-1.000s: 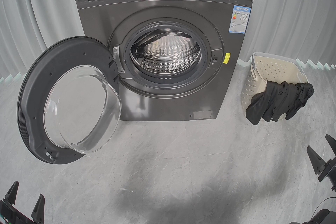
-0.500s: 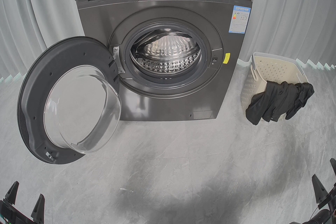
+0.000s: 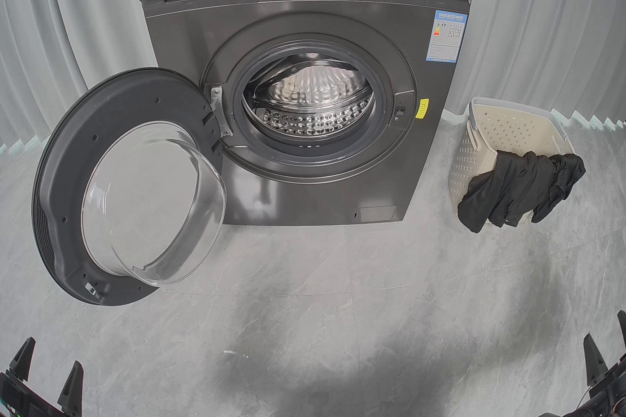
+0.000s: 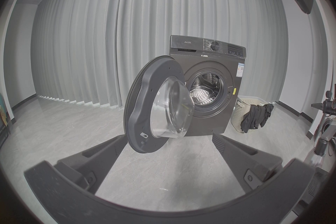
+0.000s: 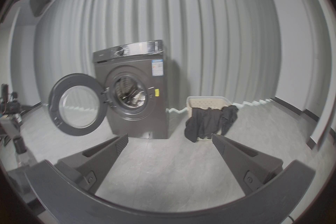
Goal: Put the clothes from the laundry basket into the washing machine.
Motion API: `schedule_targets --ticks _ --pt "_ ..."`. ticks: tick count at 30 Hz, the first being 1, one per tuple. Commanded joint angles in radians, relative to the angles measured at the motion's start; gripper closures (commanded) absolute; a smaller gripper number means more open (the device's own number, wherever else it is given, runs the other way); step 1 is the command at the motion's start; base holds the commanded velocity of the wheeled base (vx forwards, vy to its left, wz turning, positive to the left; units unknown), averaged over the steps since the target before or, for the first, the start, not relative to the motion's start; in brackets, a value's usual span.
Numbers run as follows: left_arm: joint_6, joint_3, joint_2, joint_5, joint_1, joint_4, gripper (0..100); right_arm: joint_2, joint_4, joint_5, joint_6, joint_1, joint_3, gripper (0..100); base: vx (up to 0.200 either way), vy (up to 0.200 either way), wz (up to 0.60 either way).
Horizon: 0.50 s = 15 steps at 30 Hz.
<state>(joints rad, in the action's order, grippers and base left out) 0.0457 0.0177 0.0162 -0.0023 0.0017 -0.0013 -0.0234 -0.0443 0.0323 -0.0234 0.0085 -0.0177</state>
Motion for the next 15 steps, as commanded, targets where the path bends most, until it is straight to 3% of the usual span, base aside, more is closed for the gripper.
schedule_targets --ticks 1,4,5,8,11,15 --pt "0.000 -0.016 -0.016 0.001 0.000 0.000 0 0.023 0.001 -0.048 -0.084 -0.007 0.012 0 0.000 0.000 0.00" --pt "0.000 -0.016 -0.016 -0.001 0.000 0.000 0 0.023 0.009 -0.051 -0.127 -0.009 0.008 0 0.000 0.000 0.00" --pt "-0.001 -0.016 -0.016 0.001 0.000 0.000 0 0.023 0.014 -0.049 -0.116 -0.007 0.005 0 0.000 0.000 0.00" --pt "-0.003 -0.016 -0.016 0.001 0.000 0.000 0 0.023 0.004 -0.045 -0.018 -0.007 0.012 0 0.000 0.000 0.00" --pt "-0.003 -0.016 -0.016 -0.001 0.000 0.000 0 0.023 0.040 -0.061 -0.003 -0.010 0.018 0 0.000 0.000 0.00" --pt "0.000 -0.016 -0.016 0.001 0.000 0.000 0 0.023 0.063 -0.052 0.016 -0.005 0.013 0 0.000 0.000 0.00"
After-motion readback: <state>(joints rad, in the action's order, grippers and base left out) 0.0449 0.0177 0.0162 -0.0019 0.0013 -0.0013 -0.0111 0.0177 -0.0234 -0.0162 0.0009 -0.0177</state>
